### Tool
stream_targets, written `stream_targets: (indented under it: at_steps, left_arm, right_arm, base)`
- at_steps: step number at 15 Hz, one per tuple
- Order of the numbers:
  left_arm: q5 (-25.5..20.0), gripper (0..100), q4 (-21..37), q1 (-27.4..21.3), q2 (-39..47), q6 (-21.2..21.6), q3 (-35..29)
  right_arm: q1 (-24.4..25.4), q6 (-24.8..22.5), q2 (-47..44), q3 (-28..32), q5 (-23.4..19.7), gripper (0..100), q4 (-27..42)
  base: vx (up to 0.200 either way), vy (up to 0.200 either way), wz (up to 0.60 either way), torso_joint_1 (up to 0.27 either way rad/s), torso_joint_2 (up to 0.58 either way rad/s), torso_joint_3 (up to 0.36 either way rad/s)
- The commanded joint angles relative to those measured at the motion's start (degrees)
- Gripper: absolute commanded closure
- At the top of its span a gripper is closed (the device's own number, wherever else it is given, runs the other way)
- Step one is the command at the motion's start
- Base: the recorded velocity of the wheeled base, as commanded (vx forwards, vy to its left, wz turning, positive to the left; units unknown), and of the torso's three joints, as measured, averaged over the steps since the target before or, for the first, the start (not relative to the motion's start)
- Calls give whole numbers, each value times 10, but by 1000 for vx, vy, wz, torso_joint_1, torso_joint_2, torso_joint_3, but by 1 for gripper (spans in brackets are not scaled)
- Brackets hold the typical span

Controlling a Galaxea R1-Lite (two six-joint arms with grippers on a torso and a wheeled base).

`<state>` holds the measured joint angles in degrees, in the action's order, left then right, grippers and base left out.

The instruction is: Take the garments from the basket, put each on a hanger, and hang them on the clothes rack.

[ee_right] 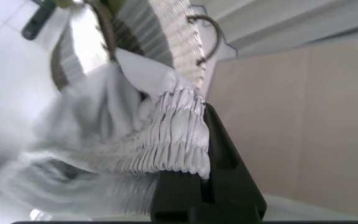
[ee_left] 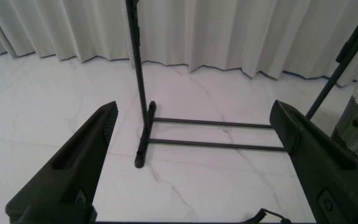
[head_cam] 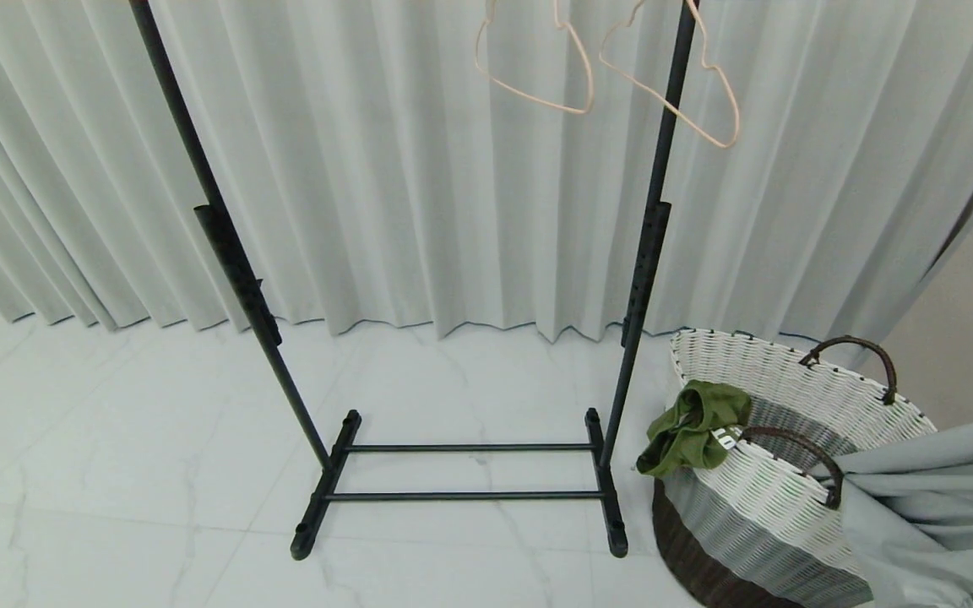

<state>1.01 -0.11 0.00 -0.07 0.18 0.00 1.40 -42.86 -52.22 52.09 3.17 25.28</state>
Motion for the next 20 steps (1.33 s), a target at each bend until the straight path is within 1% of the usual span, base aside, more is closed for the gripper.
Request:
stream_targets:
  at_steps: [1,4,8,9,10,12,13,15,17,18,19,20]
  left_arm:
    - [0,0,-1,0,1,-1,0]
    - [0,0,-1,0,1,0,0]
    - [0,0,-1,-1,1,2,0]
    - [1,0,0,0,1,-4,0]
    - [1,0,1,0,1,-1,0]
    - [0,0,1,0,1,9,0]
    - [0,0,1,0,1,19,0]
    - [-1,0,0,0,1,22,0]
    - [-18,0,-5,-1,1,24,-7]
    - [-52,0,-6,-4,14,21,-49]
    - [-83,0,-8,-10,63,19,-97]
    - [-88,0,-8,-11,116,19,-146]
  right_arm:
    - [1,0,-6,0,0,100,-1]
    - [2,0,-10,1,0,100,-1]
    - [0,4,-16,0,0,100,-1]
    - [0,12,-17,1,0,100,0]
    - [0,19,-17,4,0,100,2]
    - [0,36,-19,23,0,100,27]
    - [1,58,-24,60,0,100,69]
    - [4,102,-35,136,-6,100,146]
    - [19,150,-46,217,-26,100,229]
    - [37,170,-53,251,-37,100,261]
    - [62,190,-62,281,-44,100,282]
    - [89,211,-72,302,-48,100,289]
  base:
    - [0,200,0,7,2,2]
    - [0,200,0,-1,-1,4]
    - [0,0,0,0,0,0]
    - [0,0,0,0,0,0]
    - [0,0,0,0,0,0]
    - [0,0,0,0,0,0]
    - [0,0,0,0,0,0]
    - [0,0,0,0,0,0]
    - [0,0,0,0,0,0]
    - [0,0,0,0,0,0]
    - [0,0,0,0,0,0]
    - [0,0,0,0,0,0]
